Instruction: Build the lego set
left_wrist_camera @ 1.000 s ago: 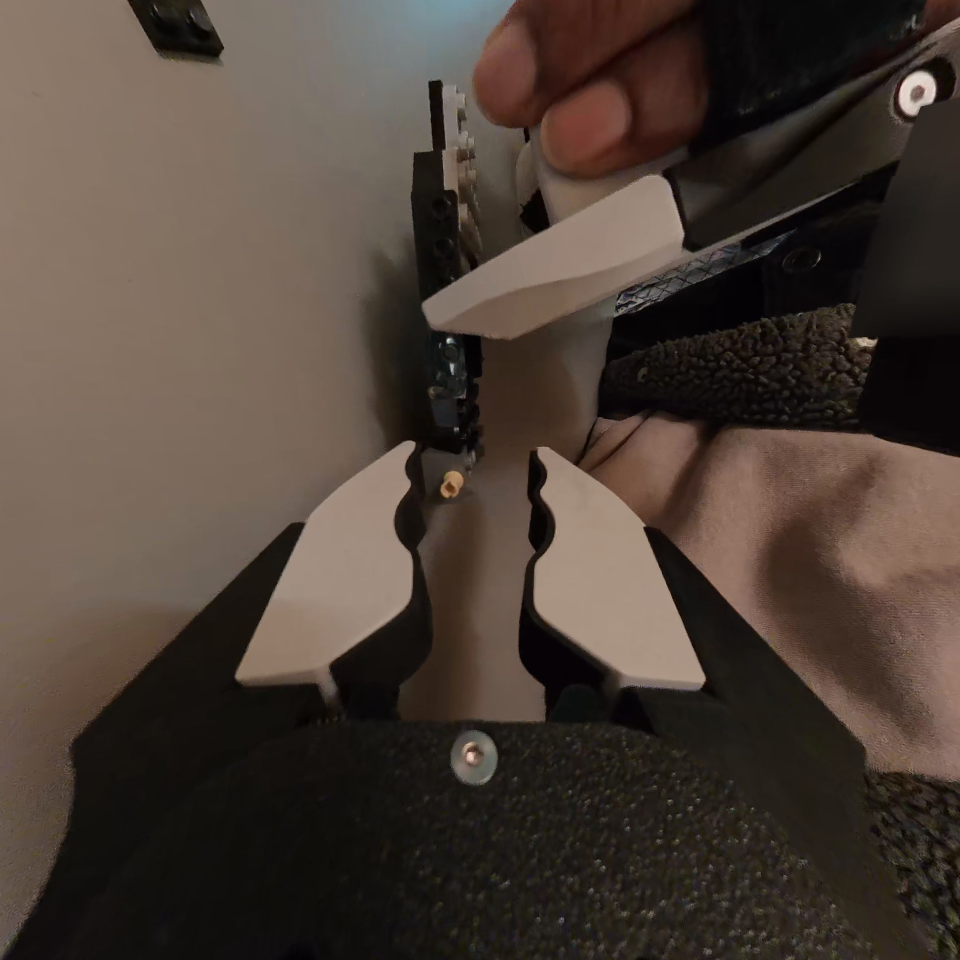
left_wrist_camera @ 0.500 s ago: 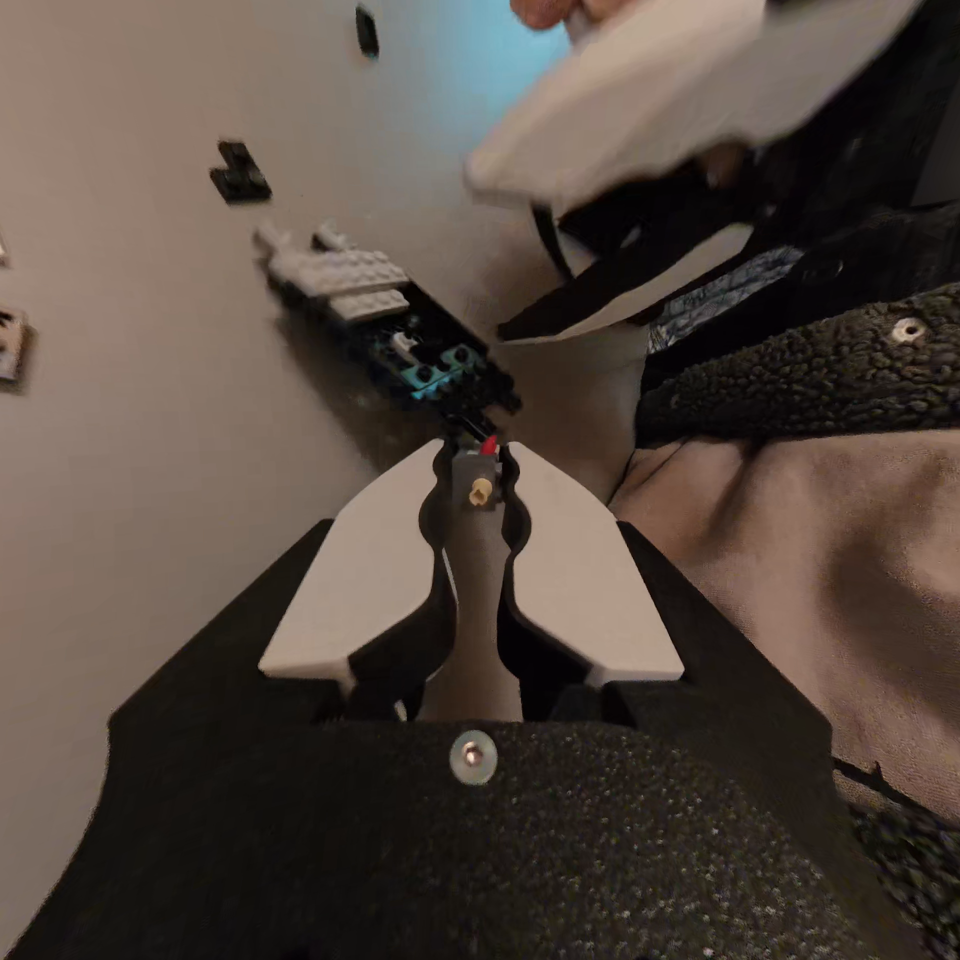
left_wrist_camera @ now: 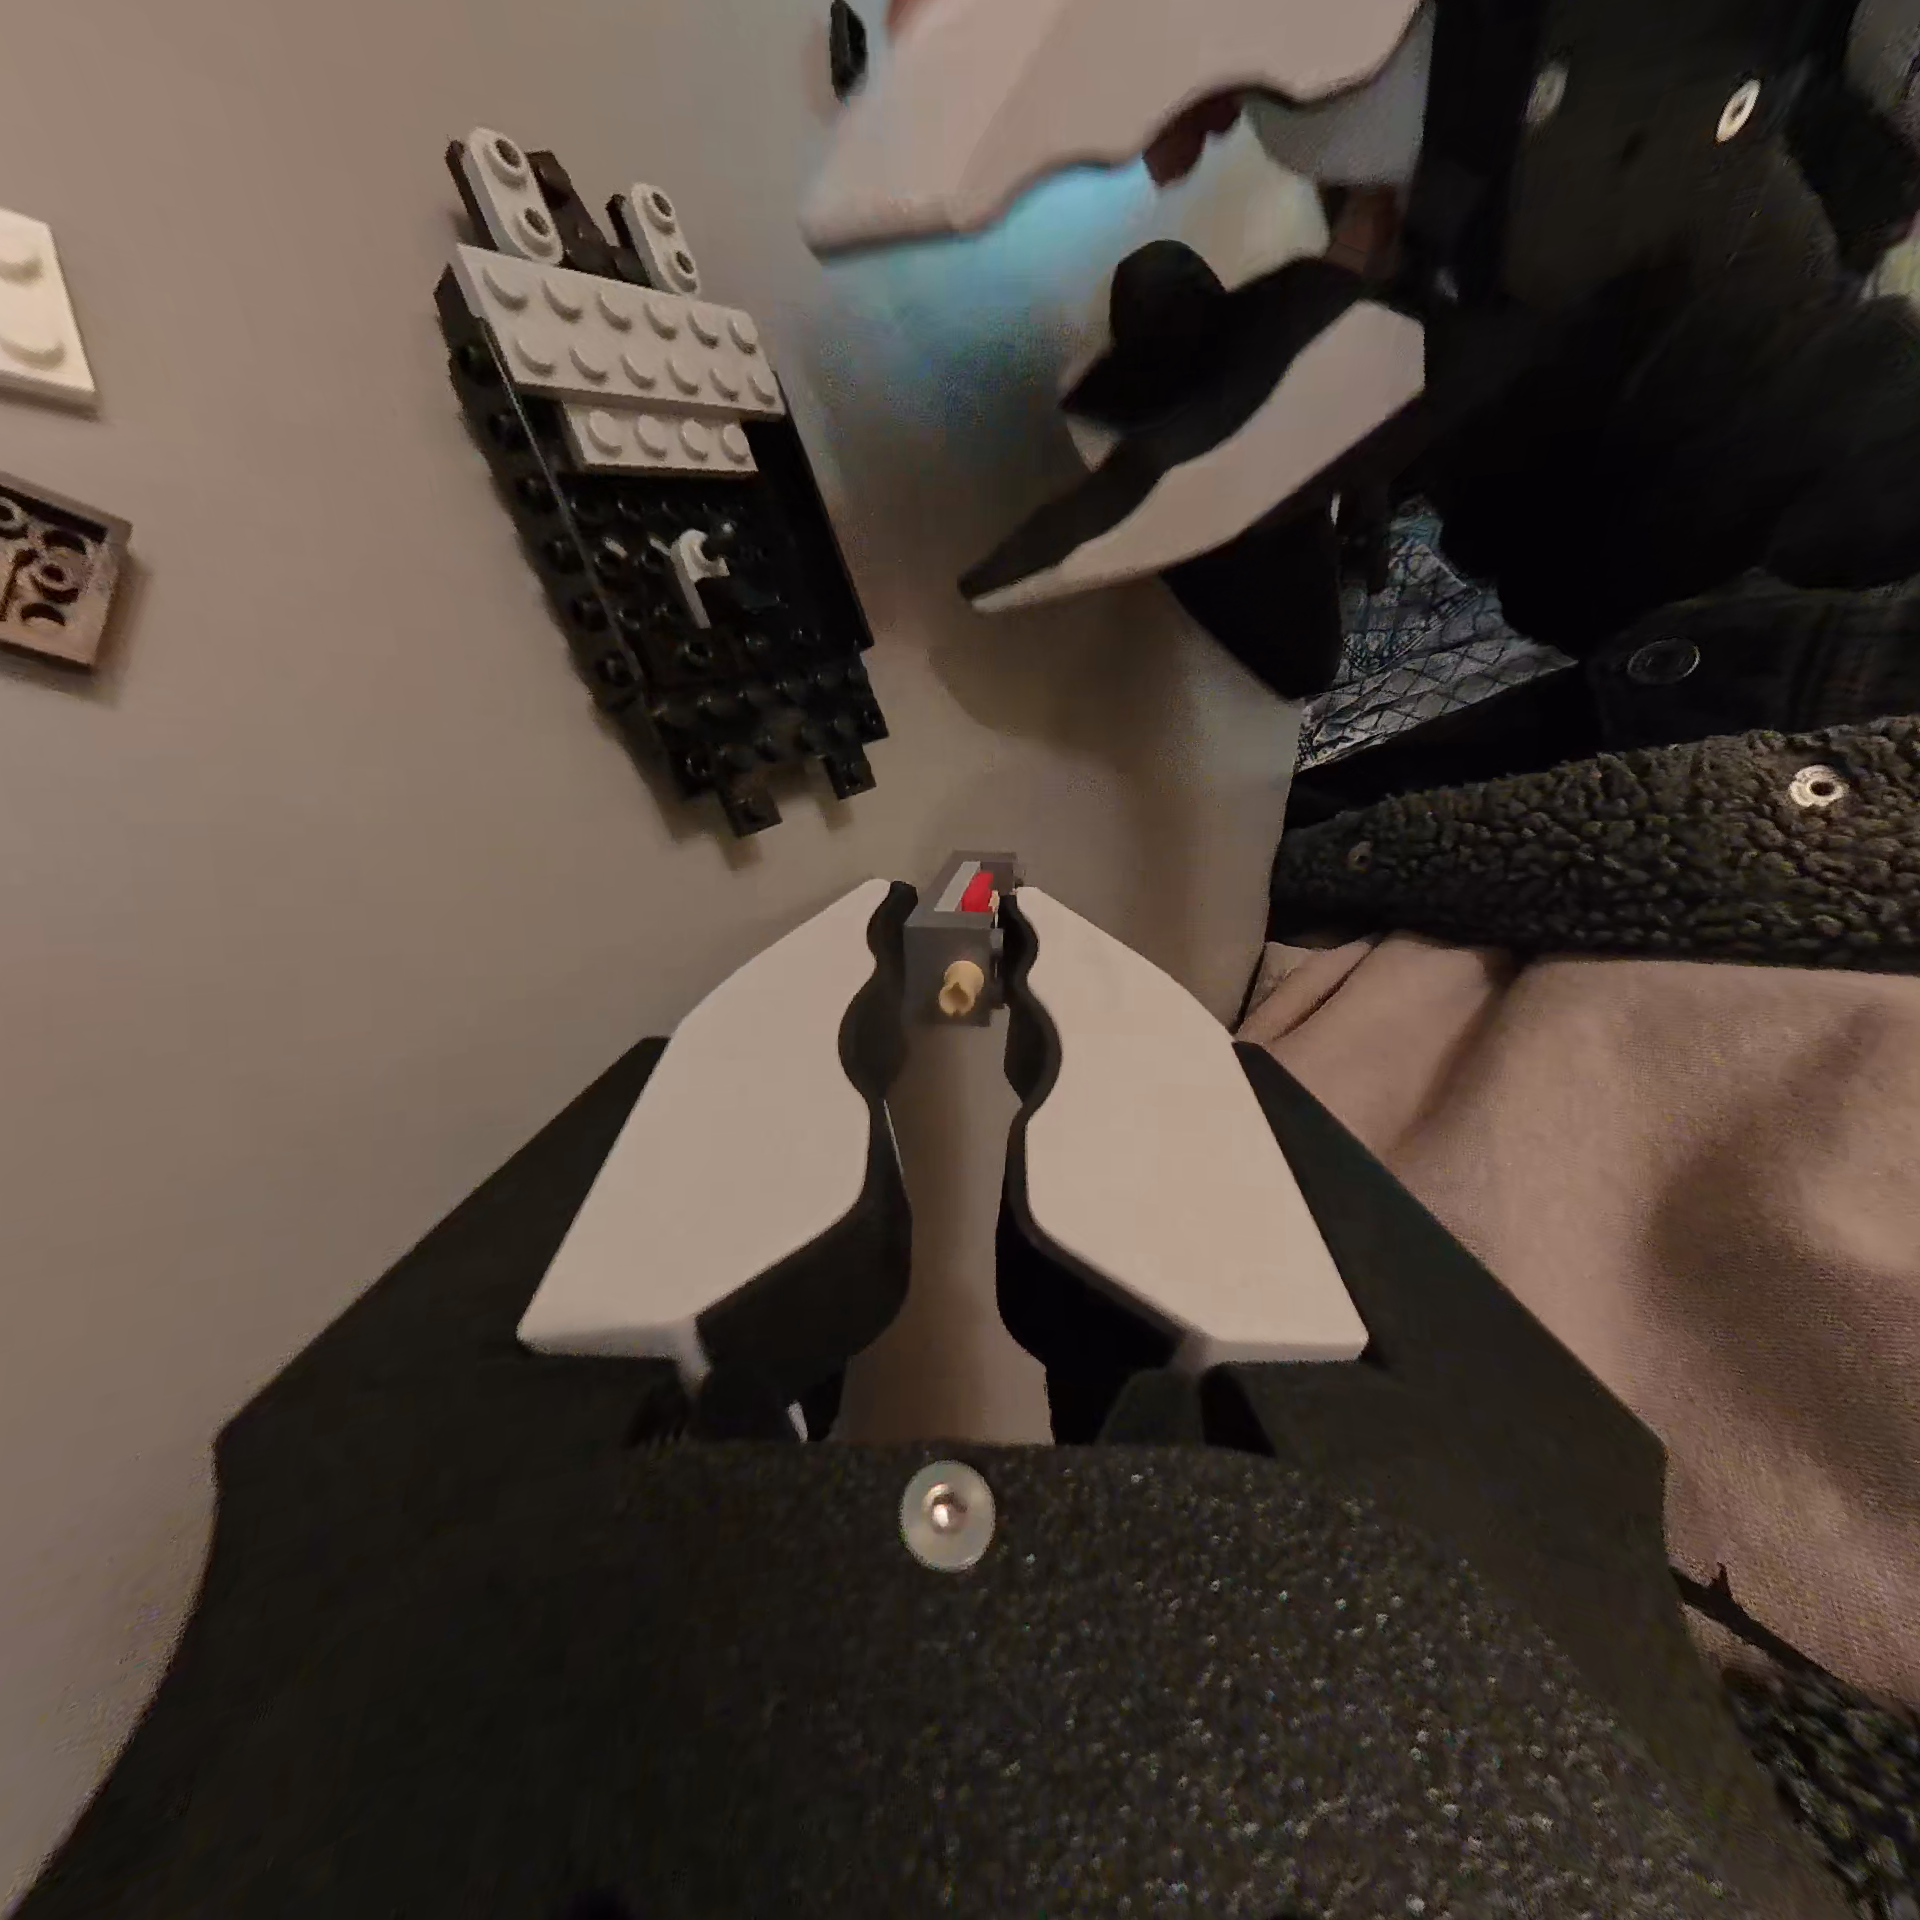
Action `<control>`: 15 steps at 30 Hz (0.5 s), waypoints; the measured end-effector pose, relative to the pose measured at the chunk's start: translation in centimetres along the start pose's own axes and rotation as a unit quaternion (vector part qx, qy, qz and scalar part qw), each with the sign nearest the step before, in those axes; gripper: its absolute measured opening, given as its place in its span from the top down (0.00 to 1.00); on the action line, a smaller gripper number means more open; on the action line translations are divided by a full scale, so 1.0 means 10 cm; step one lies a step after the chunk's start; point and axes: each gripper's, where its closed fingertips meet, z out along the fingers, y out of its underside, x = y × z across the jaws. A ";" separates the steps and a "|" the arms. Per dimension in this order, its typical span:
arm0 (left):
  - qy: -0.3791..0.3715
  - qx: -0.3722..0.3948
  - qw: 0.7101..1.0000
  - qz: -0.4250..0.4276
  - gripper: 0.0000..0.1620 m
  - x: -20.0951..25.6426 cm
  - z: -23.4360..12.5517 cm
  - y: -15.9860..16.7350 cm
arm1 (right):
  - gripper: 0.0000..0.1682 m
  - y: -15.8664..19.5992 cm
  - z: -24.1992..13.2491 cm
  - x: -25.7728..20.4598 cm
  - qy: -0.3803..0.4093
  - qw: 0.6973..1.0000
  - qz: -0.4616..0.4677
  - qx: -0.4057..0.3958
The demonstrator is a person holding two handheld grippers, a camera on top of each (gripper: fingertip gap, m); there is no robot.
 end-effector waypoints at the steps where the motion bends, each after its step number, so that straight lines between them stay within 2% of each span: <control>1: 0.000 -0.002 1.000 -0.005 0.90 -0.01 0.00 0.01 | 0.61 0.04 0.03 0.05 -0.017 1.000 -0.018 -0.017; 3: -0.003 -0.006 1.000 -0.016 0.90 -0.03 0.01 0.02 | 0.56 0.06 0.09 0.09 -0.073 0.996 -0.039 -0.042; 7: -0.015 -0.004 1.000 -0.028 0.90 -0.06 -0.01 0.01 | 0.56 0.04 0.17 0.13 -0.137 0.986 -0.055 -0.075; 11: 0.004 0.031 0.999 -0.018 0.90 0.02 -0.09 -0.07 | 0.62 -0.37 0.06 -0.04 -0.168 0.985 0.025 0.023; 13: 0.008 0.065 0.998 0.024 0.90 0.10 -0.16 -0.15 | 0.62 -0.52 0.01 -0.19 -0.194 0.975 0.087 0.068; 15: 0.025 0.113 0.991 0.066 0.90 0.27 -0.24 -0.27 | 0.70 -0.63 -0.01 -0.29 -0.209 0.959 0.155 0.110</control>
